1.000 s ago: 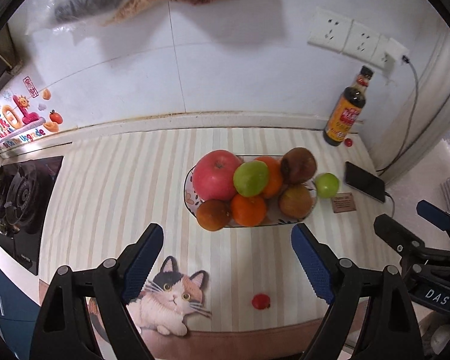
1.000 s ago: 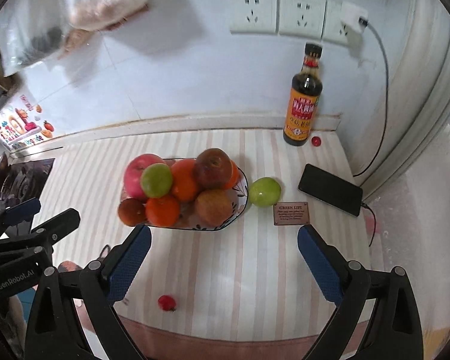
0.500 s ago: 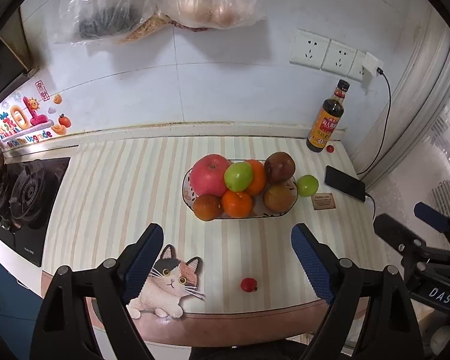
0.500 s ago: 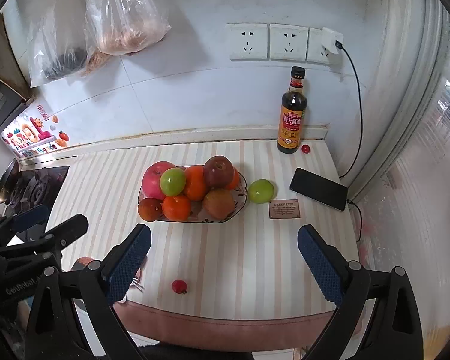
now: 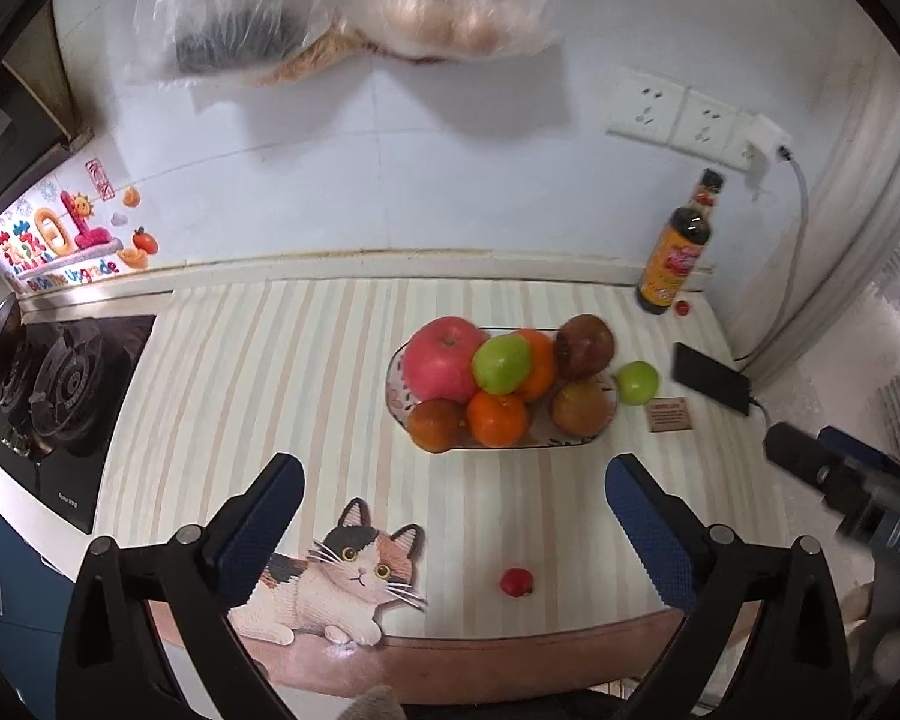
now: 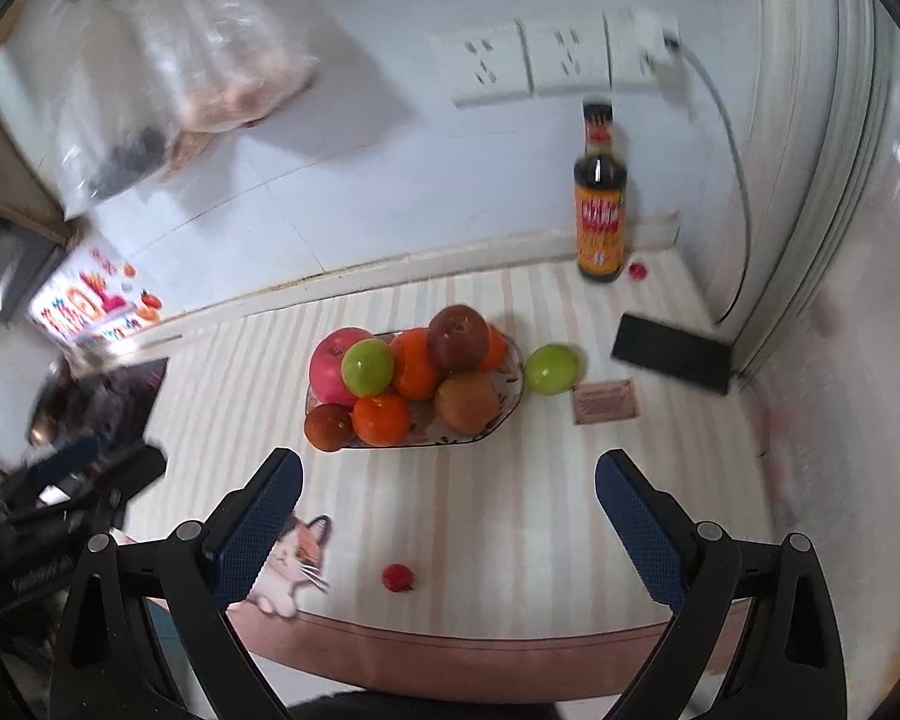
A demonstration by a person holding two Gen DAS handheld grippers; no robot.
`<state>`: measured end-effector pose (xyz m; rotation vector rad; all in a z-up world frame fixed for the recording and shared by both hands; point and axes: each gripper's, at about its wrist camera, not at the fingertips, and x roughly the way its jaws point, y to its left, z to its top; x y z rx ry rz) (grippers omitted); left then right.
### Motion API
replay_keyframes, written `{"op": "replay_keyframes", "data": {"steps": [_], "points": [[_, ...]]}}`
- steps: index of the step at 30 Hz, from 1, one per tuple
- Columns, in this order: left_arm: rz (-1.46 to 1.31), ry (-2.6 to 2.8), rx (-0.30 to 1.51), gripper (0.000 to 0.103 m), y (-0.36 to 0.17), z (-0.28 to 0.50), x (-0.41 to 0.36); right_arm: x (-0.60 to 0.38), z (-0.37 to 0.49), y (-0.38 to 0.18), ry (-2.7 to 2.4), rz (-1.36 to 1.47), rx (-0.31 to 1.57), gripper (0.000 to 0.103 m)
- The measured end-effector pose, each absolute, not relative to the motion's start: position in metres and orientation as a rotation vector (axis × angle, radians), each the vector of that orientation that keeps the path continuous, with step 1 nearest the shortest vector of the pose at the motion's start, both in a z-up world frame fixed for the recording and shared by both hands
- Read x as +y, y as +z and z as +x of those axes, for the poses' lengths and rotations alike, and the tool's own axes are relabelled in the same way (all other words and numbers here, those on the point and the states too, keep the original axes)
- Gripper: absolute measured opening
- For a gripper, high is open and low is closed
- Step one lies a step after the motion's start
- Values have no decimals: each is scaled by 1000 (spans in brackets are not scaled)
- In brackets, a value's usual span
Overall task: Organize fruits
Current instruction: 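Withdraw both tools from the plate, then grasp the lime-green apple beside the plate with the right tool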
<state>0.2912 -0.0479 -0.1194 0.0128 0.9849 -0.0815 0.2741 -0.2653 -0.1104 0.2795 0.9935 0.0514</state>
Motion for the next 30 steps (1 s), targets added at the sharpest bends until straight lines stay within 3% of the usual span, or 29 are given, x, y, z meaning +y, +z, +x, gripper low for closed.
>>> {"op": "replay_keyframes", "data": {"steps": [5,9,20,25,26,30], "points": [[4,-4,1062,103,-160,318,-39,-309,318,-170,56,488,1072,99],[-7,61,1122,103,-194,337,-30,-336,363,-227,31,609,1144,74],[-86,192,1292,103,-273,377,5,-364,475,-345,-129,720,1300,74],[-62,196,1335,103,-291,377,4,-367,497,-365,-210,655,1338,69],[-56,189,1347,103,-295,377,2,-367,499,-370,-216,646,1347,66],[-34,142,1383,103,-306,373,-9,-368,502,-375,-197,618,1331,36]]}}
